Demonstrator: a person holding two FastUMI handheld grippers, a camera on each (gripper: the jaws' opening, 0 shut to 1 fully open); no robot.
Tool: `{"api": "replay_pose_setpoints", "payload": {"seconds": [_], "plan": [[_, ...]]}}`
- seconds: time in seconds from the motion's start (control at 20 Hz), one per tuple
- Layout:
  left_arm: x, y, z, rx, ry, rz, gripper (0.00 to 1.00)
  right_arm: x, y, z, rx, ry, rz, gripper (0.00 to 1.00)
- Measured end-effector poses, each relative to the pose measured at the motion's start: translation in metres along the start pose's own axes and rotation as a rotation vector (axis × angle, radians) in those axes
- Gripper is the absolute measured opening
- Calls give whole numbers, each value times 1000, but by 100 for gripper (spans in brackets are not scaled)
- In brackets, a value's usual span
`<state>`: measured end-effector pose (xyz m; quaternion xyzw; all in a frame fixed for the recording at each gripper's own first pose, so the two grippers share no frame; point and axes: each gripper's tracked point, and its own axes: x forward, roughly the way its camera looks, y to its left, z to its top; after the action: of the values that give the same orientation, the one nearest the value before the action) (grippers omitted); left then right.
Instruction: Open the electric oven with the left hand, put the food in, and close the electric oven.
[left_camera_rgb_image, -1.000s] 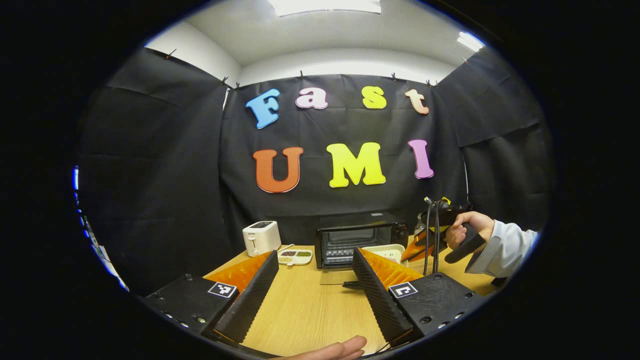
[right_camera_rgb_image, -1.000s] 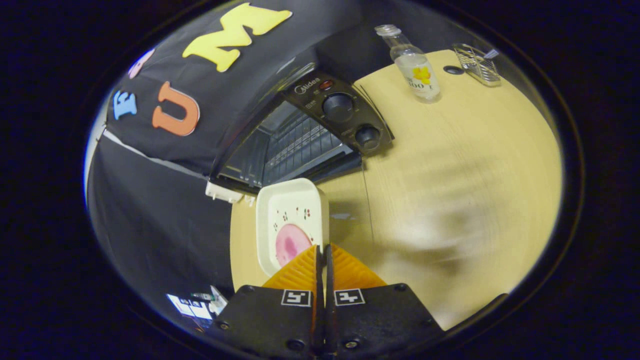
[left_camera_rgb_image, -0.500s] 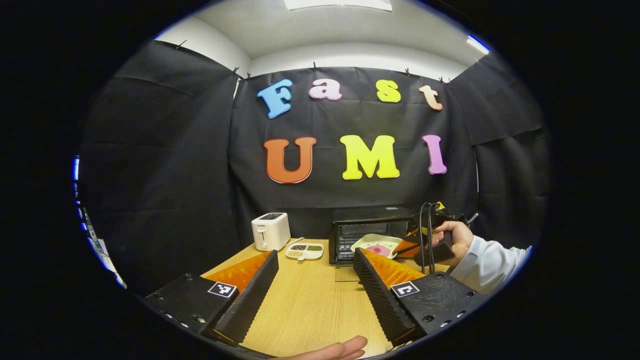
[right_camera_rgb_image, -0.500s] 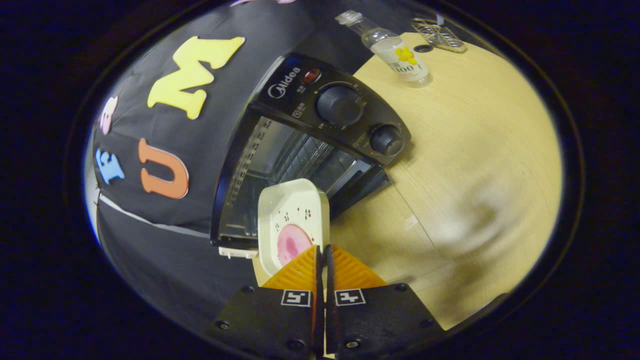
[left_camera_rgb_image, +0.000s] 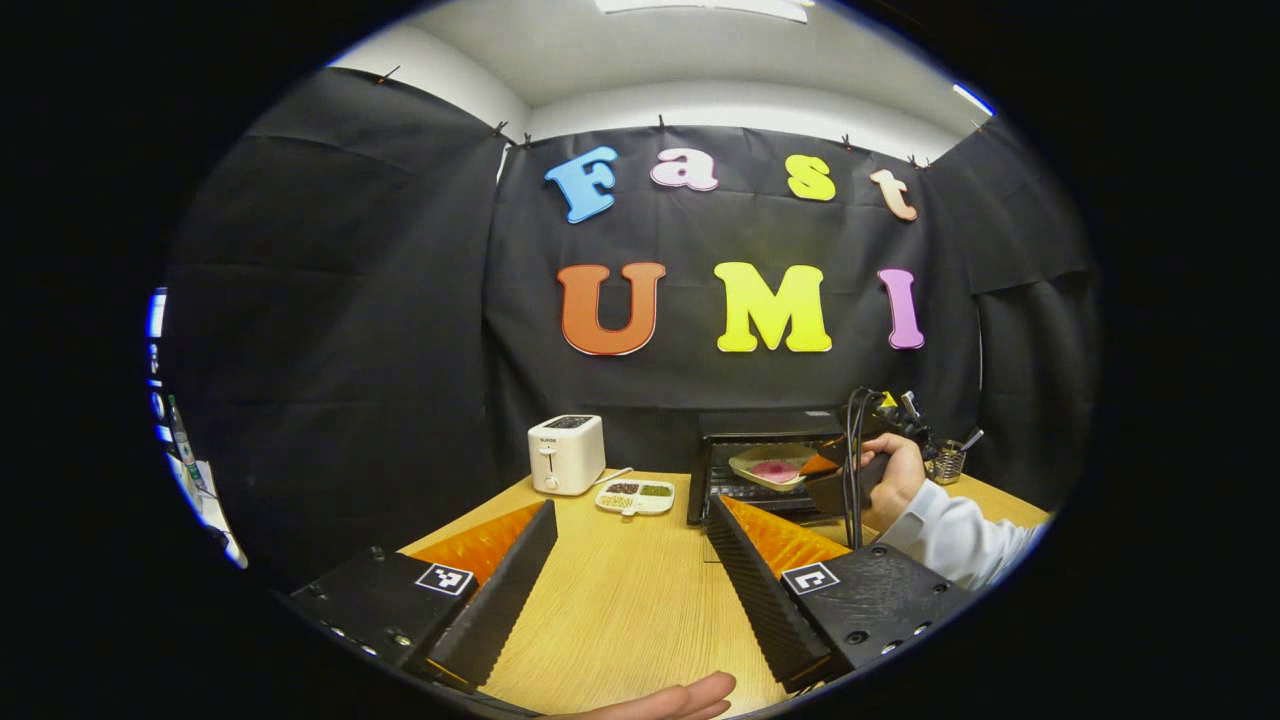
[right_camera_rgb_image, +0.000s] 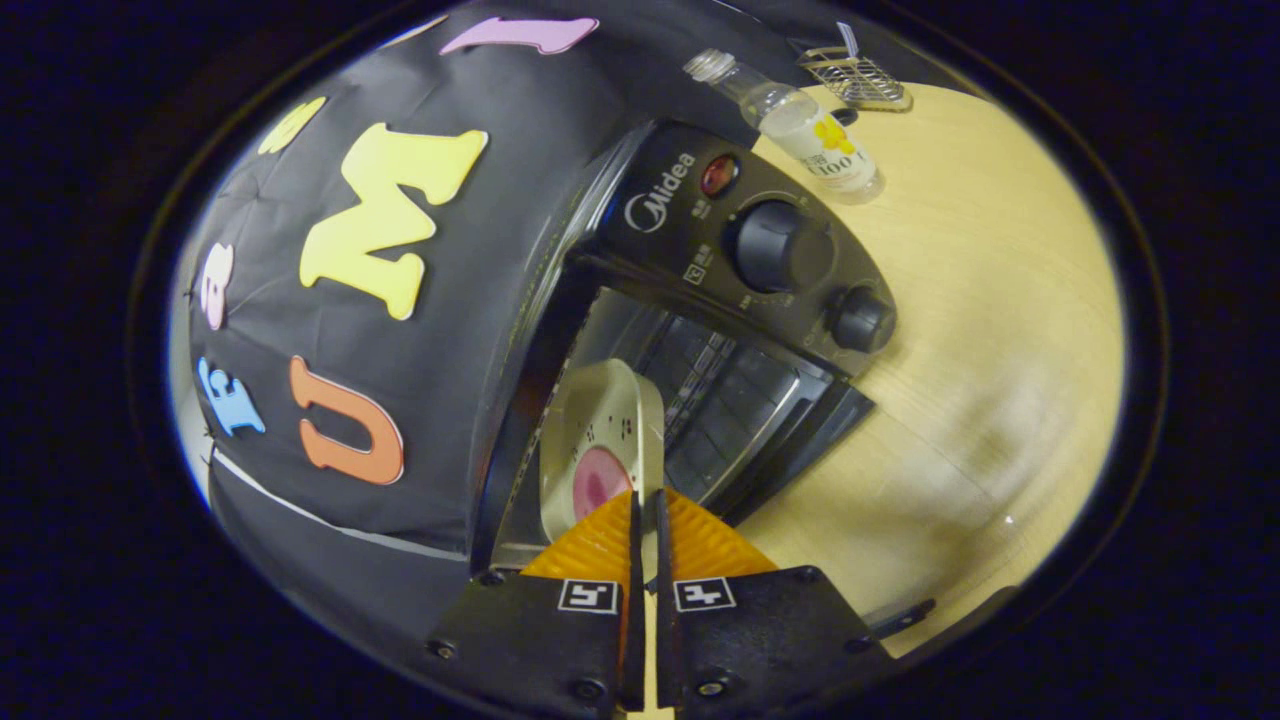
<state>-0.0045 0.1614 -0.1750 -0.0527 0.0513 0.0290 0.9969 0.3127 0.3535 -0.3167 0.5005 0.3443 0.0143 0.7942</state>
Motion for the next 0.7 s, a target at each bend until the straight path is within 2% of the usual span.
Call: {"api": "replay_pose_setpoints", "payload": {"seconds": [0.15,0.2,0.4,0.45,0.55,0.6,0.7], "plan": [[3,6,-6,-1,7,12,96,21,2,-2,-15,-10,13,4],[4,8,-9,-2,6,14,96,24,1,-3,-10,-13,10,7],[10,11,-18,-18,15,15,96,39,1,13,-50,-85,25,7],[12,13,-22,-20,28,22,96,43,0,17,-61,-103,22,5],[15,16,-30,-25,48,32,96,50,-6,24,-83,-131,5,6],[15,16,-33,-29,55,33,96,52,-13,25,-97,-138,-21,11],[16,15,-36,-36,64,33,95,54,-12,28,-126,-150,-6,13]]}}
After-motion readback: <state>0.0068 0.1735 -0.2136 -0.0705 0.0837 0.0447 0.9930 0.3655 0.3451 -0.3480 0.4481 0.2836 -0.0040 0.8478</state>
